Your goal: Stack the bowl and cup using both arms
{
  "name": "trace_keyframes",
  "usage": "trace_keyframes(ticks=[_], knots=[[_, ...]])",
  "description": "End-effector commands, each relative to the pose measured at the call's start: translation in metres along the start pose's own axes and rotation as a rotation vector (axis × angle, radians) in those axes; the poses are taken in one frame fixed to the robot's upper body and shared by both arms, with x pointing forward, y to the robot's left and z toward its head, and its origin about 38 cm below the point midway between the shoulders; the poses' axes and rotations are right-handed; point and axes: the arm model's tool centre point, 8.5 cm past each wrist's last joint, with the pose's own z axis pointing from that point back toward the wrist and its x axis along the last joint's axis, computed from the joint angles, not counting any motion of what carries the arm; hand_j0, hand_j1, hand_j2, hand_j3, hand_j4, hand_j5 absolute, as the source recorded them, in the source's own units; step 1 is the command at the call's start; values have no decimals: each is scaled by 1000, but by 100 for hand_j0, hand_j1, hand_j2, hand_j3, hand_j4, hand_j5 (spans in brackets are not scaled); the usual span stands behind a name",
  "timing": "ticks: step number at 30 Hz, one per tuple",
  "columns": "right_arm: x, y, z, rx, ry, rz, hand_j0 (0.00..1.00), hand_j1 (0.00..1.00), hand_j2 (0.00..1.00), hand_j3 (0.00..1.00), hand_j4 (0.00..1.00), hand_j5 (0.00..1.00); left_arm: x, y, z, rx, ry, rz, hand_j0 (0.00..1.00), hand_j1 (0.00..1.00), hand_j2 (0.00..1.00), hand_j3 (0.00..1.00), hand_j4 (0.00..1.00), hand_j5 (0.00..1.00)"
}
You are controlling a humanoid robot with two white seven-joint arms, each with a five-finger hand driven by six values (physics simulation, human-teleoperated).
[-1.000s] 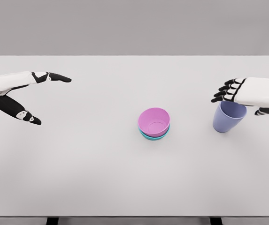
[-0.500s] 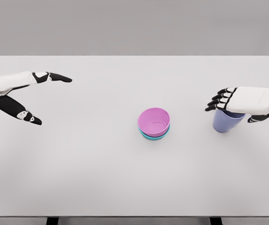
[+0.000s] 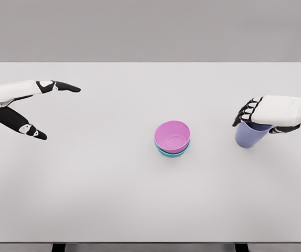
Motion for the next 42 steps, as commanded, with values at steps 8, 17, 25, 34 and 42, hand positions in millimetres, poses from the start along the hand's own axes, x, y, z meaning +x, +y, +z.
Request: trace_keyframes(ticks=[8, 17, 25, 34, 42], knots=[[-5, -15, -7, -64, -2, -21, 76, 76, 76, 76, 76, 76, 0, 0, 1, 4, 0, 7, 100, 100, 100, 100, 100, 100], [-7, -38, -2, -147, 10, -3, 76, 76, 76, 76, 76, 76, 0, 0, 1, 4, 0, 7, 100, 100, 100, 100, 100, 100], [-3, -65, -10, -227, -15, 15, 75, 75, 75, 75, 75, 75, 0, 0, 1, 4, 0, 7, 100, 100, 100, 100, 100, 100], [14, -87, -23, -289, -71, 50, 75, 75, 75, 75, 75, 75, 0, 1, 1, 5, 0, 6, 100, 100, 100, 100, 100, 100], [32, -110, -34, -348, -128, 88, 74, 74, 74, 74, 74, 74, -1, 0, 1, 7, 0, 9, 100, 100, 100, 100, 100, 100]])
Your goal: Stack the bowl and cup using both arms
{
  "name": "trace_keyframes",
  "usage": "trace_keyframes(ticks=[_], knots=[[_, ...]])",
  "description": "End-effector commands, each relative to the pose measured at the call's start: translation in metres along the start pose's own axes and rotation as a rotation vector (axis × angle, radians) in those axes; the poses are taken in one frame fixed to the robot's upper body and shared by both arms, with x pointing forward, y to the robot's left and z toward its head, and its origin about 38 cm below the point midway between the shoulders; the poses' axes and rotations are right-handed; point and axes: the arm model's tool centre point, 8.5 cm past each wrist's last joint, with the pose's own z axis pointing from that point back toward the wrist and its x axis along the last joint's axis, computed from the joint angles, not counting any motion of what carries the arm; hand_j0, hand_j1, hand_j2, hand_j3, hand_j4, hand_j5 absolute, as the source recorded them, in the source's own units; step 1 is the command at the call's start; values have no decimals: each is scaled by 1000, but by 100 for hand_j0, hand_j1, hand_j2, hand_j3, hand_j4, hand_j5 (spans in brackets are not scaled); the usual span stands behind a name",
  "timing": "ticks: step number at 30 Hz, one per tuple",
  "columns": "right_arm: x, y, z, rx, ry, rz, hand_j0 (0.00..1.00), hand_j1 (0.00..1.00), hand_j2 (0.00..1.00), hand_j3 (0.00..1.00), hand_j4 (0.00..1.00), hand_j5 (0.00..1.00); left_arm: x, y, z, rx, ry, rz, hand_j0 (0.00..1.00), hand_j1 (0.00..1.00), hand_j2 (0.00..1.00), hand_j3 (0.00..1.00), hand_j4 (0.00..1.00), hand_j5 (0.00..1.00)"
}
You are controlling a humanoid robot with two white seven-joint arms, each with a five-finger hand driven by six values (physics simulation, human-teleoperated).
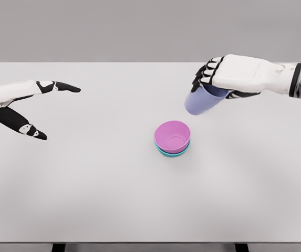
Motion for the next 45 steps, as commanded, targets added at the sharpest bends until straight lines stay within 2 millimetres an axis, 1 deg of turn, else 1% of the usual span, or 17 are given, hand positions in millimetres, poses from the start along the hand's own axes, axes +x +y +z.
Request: trace_keyframes(ticks=[1, 3, 5, 7, 10, 15, 18, 23, 30, 31, 32, 33, 37, 39, 41, 43, 45], knots=[[10, -4, -8, -20, -34, 4, 74, 74, 74, 74, 74, 74, 0, 1, 1, 6, -1, 7, 100, 100, 100, 100, 100, 100], [19, -10, -11, -31, -60, 23, 74, 74, 74, 74, 74, 74, 0, 1, 1, 6, -1, 7, 100, 100, 100, 100, 100, 100], [32, -10, -19, -27, -100, 36, 75, 75, 75, 75, 75, 75, 0, 1, 1, 6, -1, 6, 100, 100, 100, 100, 100, 100], [36, -8, -24, -27, -118, 33, 75, 75, 75, 75, 75, 75, 0, 1, 1, 6, -1, 7, 100, 100, 100, 100, 100, 100], [41, -2, -31, -14, -139, 25, 74, 74, 74, 74, 74, 74, 0, 1, 1, 6, -1, 7, 100, 100, 100, 100, 100, 100], [54, 13, -44, 28, -189, 6, 74, 74, 74, 74, 74, 74, 0, 1, 1, 6, -1, 7, 100, 100, 100, 100, 100, 100], [58, 19, -48, 45, -203, 0, 74, 74, 74, 74, 74, 74, 0, 1, 1, 6, -1, 7, 100, 100, 100, 100, 100, 100], [60, 21, -51, 49, -210, 0, 74, 74, 74, 74, 74, 74, 0, 0, -2, 7, -7, 8, 100, 100, 100, 100, 100, 100], [58, 18, -49, 48, -202, 9, 75, 75, 75, 75, 75, 75, 0, 0, -2, 7, -7, 8, 100, 100, 100, 100, 100, 100], [59, 18, -49, 47, -203, 8, 76, 76, 76, 76, 76, 76, 0, 0, -2, 7, -7, 8, 100, 100, 100, 100, 100, 100], [59, 18, -49, 46, -205, 12, 100, 100, 100, 100, 100, 100, 0, 0, -2, 7, -7, 8, 100, 100, 100, 100, 100, 100], [64, 14, -49, 39, -216, 22, 100, 100, 100, 100, 100, 100, 0, 0, -2, 7, -7, 8, 100, 100, 100, 100, 100, 100], [63, 10, -48, 32, -215, 28, 100, 100, 100, 100, 100, 100, 0, 0, -2, 7, -7, 8, 100, 100, 100, 100, 100, 100], [58, 4, -43, 28, -199, 42, 100, 100, 100, 100, 100, 100, 0, 0, -2, 7, -7, 8, 100, 100, 100, 100, 100, 100], [43, -11, -26, -10, -139, 61, 100, 100, 100, 100, 100, 100, 0, 0, -2, 7, -7, 8, 100, 100, 100, 100, 100, 100], [22, -26, 6, -29, -44, 89, 100, 100, 100, 100, 100, 100, 0, 0, -2, 7, -7, 8, 100, 100, 100, 100, 100, 100], [6, -28, 31, -9, 28, 99, 100, 100, 100, 100, 100, 100, 0, 0, -2, 7, -7, 8, 100, 100, 100, 100, 100, 100]])
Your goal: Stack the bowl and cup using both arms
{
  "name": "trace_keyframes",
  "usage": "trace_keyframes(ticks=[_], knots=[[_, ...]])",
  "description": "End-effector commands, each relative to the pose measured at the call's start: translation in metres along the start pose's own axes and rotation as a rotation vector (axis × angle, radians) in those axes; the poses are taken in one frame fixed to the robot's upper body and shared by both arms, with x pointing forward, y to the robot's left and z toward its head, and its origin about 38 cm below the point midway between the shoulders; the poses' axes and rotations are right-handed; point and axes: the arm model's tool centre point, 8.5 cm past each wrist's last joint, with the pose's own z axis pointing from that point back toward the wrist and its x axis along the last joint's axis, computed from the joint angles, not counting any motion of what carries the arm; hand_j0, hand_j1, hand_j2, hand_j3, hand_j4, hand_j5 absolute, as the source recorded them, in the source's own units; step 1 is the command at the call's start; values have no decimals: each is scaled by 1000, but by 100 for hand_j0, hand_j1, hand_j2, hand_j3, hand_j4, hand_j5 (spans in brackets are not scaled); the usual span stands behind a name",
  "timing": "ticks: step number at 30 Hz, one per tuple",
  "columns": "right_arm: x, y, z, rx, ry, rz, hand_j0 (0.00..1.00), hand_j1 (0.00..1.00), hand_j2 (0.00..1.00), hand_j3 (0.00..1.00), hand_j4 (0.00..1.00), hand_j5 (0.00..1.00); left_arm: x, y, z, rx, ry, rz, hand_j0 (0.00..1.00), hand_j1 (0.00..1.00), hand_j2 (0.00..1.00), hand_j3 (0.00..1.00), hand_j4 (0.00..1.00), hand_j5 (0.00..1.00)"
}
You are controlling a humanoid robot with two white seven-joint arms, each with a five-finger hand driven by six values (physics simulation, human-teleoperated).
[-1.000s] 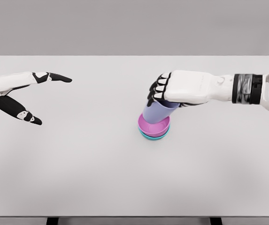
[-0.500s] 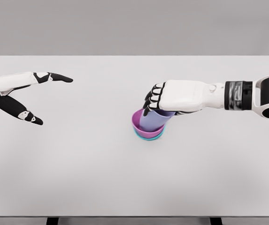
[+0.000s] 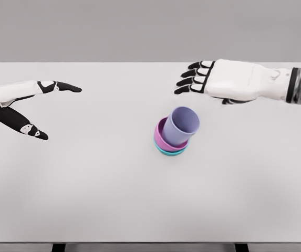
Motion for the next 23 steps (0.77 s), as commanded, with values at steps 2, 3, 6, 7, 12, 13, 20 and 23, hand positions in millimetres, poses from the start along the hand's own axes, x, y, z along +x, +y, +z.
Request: trace_keyframes(ticks=[2, 3, 6, 7, 12, 13, 20, 23], knots=[[-35, -8, 59, 34, 168, 15, 100, 100, 100, 100, 100, 100, 0, 1, 0, 6, -1, 6, 100, 100, 100, 100, 100, 100], [-44, -3, 73, 50, 211, -2, 100, 100, 100, 100, 100, 100, 0, 1, 0, 6, -1, 6, 100, 100, 100, 100, 100, 100], [-43, 26, 81, 99, 216, -79, 100, 100, 100, 100, 100, 100, 0, 1, 1, 6, 1, 5, 100, 100, 100, 100, 100, 100], [-45, 34, 89, 131, 231, -91, 100, 100, 100, 100, 100, 100, 0, 1, 1, 6, 1, 5, 100, 100, 100, 100, 100, 100], [-44, 41, 91, 147, 231, -102, 100, 100, 100, 100, 100, 100, 0, 1, -2, 8, -6, 3, 100, 100, 100, 100, 100, 100], [-44, 41, 91, 147, 231, -102, 100, 100, 100, 100, 100, 100, 3, 7, -2, 23, -13, -10, 100, 100, 100, 100, 100, 100], [-44, 41, 91, 147, 231, -102, 100, 100, 100, 100, 100, 100, 2, 1, -14, 27, -47, 4, 100, 100, 100, 100, 100, 100], [-44, 41, 91, 148, 232, -103, 100, 100, 100, 100, 100, 100, 2, 1, -14, 26, -46, 5, 100, 100, 100, 100, 100, 100]])
